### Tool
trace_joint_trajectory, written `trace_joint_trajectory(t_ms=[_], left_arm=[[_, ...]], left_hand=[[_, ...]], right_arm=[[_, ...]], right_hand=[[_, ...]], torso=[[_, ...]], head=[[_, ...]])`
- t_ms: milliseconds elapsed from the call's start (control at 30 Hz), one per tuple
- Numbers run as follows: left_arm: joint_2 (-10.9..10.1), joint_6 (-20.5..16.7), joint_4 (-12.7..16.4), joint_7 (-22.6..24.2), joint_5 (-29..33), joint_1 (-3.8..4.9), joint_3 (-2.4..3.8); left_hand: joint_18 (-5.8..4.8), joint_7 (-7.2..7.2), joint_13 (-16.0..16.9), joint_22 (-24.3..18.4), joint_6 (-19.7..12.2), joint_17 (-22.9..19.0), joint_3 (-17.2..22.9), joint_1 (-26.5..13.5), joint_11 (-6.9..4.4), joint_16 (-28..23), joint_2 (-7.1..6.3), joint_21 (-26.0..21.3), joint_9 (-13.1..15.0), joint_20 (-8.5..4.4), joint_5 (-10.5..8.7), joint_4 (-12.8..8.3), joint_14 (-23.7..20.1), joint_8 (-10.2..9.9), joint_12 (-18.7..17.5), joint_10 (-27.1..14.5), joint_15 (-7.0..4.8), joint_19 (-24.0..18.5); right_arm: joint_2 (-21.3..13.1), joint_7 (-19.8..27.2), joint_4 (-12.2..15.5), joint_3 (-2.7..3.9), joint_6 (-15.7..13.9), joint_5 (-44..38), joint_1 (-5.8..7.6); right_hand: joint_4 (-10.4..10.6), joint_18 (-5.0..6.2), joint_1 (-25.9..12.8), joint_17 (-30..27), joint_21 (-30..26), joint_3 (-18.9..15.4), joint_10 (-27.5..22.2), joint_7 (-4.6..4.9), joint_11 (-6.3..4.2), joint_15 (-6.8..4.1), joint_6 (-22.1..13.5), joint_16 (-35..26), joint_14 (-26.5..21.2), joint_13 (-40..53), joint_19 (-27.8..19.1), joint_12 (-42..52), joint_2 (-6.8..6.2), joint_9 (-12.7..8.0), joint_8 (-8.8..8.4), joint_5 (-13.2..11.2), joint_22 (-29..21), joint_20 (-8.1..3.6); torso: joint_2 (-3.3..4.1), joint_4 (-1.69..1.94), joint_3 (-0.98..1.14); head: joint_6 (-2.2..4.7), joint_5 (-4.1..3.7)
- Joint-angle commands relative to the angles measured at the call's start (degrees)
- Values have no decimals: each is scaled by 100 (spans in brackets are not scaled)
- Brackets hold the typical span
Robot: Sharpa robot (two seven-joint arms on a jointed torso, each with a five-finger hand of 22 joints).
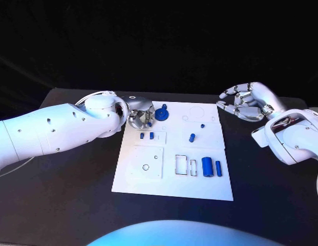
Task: Assemble the parts on the task board
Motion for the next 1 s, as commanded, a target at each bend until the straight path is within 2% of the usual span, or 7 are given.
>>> trace_joint_trajectory(t_ms=[33,733,1000], left_arm=[[8,127,6,31,26,-2,-3],[2,201,-5,-8,26,-2,-16],[1,179,-7,-13,26,-2,-18]], left_hand=[[-24,0,8,3,50,8,-5,-73,15,-19,3,-13,10,-2,-30,-41,4,37,-27,43,-16,-32],[3,10,3,-140,-8,-30,-70,-201,39,-25,-86,-124,-16,-12,-47,-13,-30,-36,-141,3,0,-148],[21,54,-21,-251,-117,-137,-60,-241,85,-55,-129,-216,-60,2,-38,-5,-94,-140,-270,-62,36,-231]], right_arm=[[0,44,6,1,1,-20,-4],[-2,44,5,1,-8,-17,-4],[-1,48,2,1,-15,-14,-4]], right_hand=[[-2,76,-34,785,-31,40,22,-18,-18,-25,-22,-35,395,-6,-35,-25,-28,6,25,25,553,7],[-2,76,-34,785,-31,40,22,-18,-18,-25,-22,-35,395,-6,-35,-25,-28,6,25,25,553,7],[-2,76,-34,785,-31,40,22,-18,-18,-25,-22,-35,395,-6,-35,-25,-28,6,25,25,553,7]], torso=[[1,0,-2],[-1,3,-4],[0,3,-4]], head=[[0,1],[-20,5],[-18,7]])
